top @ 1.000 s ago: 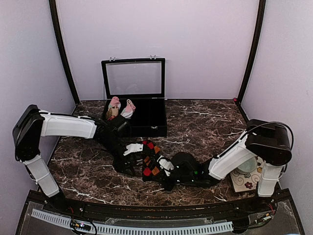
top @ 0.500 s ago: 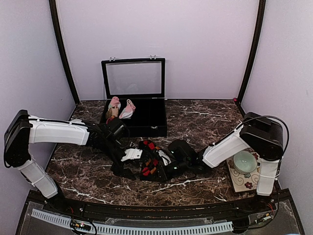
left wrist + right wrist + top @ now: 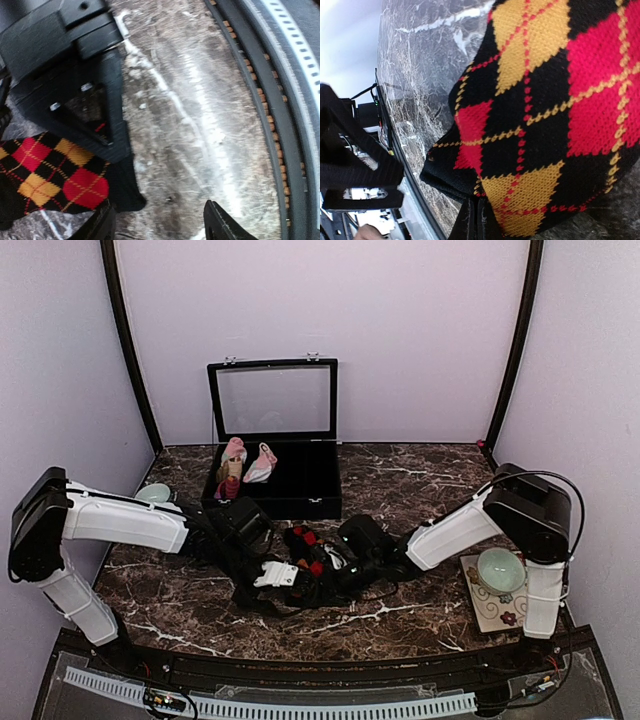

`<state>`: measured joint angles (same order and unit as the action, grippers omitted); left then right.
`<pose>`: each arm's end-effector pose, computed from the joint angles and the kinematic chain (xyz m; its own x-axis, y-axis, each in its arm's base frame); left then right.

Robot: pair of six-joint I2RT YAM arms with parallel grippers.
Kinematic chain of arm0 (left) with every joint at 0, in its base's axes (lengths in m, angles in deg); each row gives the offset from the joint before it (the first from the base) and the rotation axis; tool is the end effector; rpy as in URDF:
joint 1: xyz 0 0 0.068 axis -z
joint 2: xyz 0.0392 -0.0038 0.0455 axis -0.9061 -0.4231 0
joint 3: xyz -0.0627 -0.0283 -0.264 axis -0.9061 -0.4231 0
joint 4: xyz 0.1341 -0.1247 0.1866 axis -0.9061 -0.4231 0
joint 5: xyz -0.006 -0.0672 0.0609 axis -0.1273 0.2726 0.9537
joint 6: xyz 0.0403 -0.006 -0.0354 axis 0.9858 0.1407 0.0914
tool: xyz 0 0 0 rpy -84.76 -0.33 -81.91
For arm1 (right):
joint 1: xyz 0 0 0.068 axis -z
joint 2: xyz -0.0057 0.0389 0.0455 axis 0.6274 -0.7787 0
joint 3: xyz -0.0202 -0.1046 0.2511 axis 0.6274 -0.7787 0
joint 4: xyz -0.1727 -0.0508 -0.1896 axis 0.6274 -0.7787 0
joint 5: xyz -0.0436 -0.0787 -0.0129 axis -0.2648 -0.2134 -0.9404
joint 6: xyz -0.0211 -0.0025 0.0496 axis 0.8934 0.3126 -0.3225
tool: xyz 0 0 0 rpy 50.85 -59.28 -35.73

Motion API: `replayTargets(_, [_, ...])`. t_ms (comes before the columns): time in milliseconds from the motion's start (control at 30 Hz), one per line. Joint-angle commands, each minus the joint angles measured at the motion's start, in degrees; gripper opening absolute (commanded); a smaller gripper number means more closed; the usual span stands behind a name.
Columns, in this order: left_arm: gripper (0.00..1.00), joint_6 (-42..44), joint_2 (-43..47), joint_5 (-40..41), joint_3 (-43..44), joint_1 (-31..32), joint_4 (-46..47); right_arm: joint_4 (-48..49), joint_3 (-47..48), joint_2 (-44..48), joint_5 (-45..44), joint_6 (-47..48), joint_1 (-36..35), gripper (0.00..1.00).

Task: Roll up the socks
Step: Pick up the sock from the center of the board.

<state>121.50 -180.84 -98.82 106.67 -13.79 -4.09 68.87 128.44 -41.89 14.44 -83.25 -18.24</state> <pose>0.1772 -0.2455 0.1727 0.2520 0.7460 -0.6164 0.9649 -0.2420 0.1016 0.1904 0.3299 0.1045 -0.9555 -0.2598 -0.1399 -0.2644 0.5434 0.7968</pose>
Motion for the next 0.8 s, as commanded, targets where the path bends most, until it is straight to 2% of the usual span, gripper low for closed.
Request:
replayTargets(0, [0.63, 0.07, -1.49, 5.36, -1.03, -0.07, 5.55, -2.16, -0.26, -1.41, 1.72, -3.87, 0.5, 0.0])
replayTargets(133, [0.61, -0.62, -3.05, 5.62, -0.81, 0.1, 8.24, -1.39, 0.01, -1.76, 3.18, -4.99, 0.59, 0.0])
replayTargets(300, [0.44, 0.06, -6.15, 4.92, 0.65, 0.32, 6.64, 0.01, -0.31, -1.26, 3.94, -6.31, 0.58, 0.0])
replayTargets(400, [0.39, -0.26, -7.51, 4.49, 1.14, 0.41, 6.07, 0.13, -0.27, -0.81, 3.82, -6.39, 0.54, 0.0])
replayTargets(767, [0.32, -1.28, -8.71, 2.56, 2.2, 0.48, 3.69, 5.71, -1.34, -1.08, 4.83, -9.09, 0.59, 0.0])
